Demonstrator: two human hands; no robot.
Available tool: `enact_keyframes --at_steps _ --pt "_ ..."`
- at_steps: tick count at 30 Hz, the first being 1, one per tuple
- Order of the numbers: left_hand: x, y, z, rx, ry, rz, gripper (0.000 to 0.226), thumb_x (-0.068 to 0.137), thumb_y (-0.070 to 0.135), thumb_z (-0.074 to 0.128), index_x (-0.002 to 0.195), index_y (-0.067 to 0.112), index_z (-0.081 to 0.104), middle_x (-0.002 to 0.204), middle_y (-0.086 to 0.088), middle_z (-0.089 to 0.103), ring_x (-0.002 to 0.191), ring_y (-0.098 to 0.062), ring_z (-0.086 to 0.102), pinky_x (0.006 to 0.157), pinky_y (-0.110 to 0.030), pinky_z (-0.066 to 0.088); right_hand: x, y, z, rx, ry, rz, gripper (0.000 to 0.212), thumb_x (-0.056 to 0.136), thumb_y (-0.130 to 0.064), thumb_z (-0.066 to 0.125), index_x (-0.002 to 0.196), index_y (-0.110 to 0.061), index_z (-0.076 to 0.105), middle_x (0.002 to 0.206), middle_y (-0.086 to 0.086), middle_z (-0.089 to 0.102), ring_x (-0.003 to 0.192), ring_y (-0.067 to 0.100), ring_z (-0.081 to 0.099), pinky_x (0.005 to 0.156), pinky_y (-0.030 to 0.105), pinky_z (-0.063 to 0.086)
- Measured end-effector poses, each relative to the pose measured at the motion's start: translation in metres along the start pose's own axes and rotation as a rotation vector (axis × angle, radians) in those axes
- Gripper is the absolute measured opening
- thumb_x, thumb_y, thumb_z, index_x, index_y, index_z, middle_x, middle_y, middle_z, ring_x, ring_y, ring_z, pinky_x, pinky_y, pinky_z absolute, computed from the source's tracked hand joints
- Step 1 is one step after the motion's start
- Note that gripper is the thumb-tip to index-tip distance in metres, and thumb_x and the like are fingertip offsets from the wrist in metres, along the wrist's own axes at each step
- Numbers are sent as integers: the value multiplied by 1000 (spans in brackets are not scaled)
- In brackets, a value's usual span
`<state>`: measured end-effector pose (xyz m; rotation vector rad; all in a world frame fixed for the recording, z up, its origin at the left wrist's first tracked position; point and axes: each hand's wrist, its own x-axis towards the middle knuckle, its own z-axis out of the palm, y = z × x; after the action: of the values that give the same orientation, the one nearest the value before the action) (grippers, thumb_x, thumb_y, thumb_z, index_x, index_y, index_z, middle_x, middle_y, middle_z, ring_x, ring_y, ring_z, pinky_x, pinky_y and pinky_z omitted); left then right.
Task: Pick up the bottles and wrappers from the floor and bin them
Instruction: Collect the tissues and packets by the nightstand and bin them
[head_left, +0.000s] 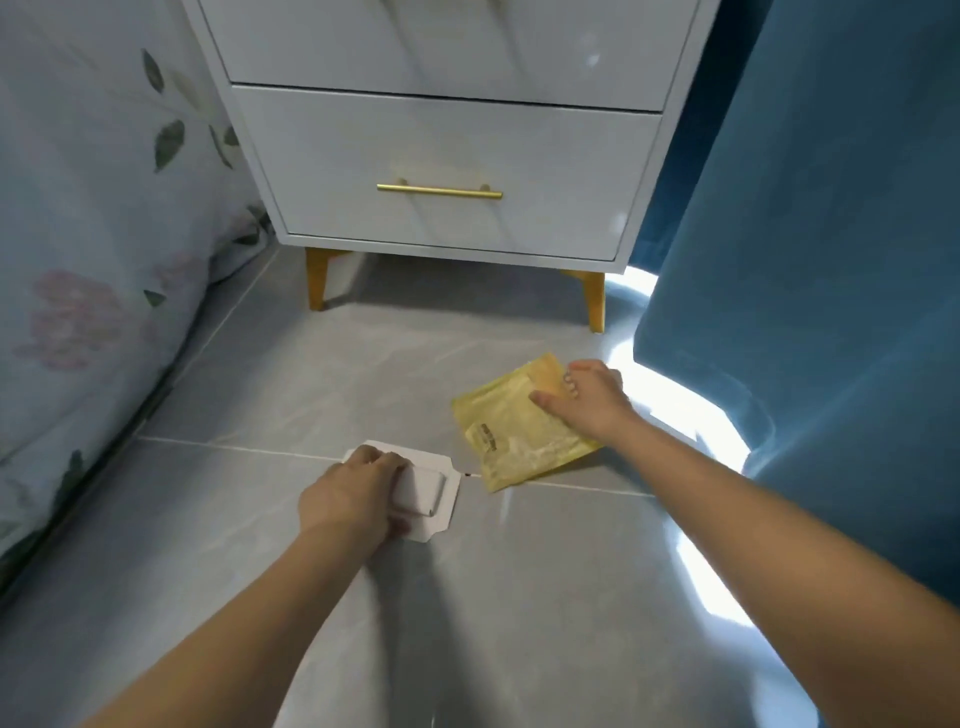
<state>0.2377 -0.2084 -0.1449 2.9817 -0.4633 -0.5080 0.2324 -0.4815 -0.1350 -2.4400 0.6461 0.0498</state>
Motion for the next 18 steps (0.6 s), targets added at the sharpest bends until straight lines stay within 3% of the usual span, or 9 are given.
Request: enact_keyframes --at_steps 5,7,10,14,18 --pt "-2 3 -3 -1 9 -15 60 77 35 70 131 41 44 139 10 42 121 -21 51 80 -31 43 19 -6 33 -153 54 41 90 59 -61 77 128 -17 41 131 7 46 123 29 41 101 44 36" --pt "-3 4 -2 2 9 -28 60 78 33 70 132 40 43 137 8 42 121 -21 50 76 -31 41 26 -10 36 -169 15 80 97 59 -58 79 134 -15 33 135 10 44 125 32 41 102 46 36" --pt "-5 7 -3 14 5 -70 60 78 35 69 131 39 41 133 5 42 119 -23 49 73 -32 35 28 -23 34 -171 -63 102 85 62 -49 82 126 -11 40 126 14 55 114 33 53 93 42 46" --pt "-15 11 -1 8 17 -119 61 74 46 72 127 37 44 127 3 44 115 -25 48 76 -34 35 9 -33 36 -286 28 45 68 69 -45 79 120 -14 46 116 11 62 107 32 59 75 34 44" --pt "-42 14 10 -88 9 -143 72 62 59 77 122 36 46 122 3 46 111 -25 48 78 -34 43 -21 -22 46 -119 48 15 58 65 -40 83 110 -15 56 109 10 66 102 33 61 78 34 46"
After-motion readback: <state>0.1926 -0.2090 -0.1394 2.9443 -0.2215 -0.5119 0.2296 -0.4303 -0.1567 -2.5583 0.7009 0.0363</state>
